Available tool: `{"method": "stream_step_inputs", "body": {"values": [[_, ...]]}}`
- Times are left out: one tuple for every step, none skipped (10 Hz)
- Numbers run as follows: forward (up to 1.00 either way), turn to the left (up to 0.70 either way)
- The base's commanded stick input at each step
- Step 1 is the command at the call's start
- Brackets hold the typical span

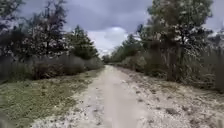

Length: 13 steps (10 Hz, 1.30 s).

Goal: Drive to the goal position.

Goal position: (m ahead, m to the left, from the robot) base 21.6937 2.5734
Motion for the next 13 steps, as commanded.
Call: {"method": "stream_step_inputs", "body": {"values": [[0.50, 0.01], [0.50, 0.01], [0.50, 0.01], [0.50, 0.01], [0.50, 0.01], [0.50, 0.01], [0.50, 0.01], [0.50, 0.01], [0.50, 0.01], [0.50, 0.01], [0.50, 0.01], [0.50, 0.01], [0.50, 0.01]]}}
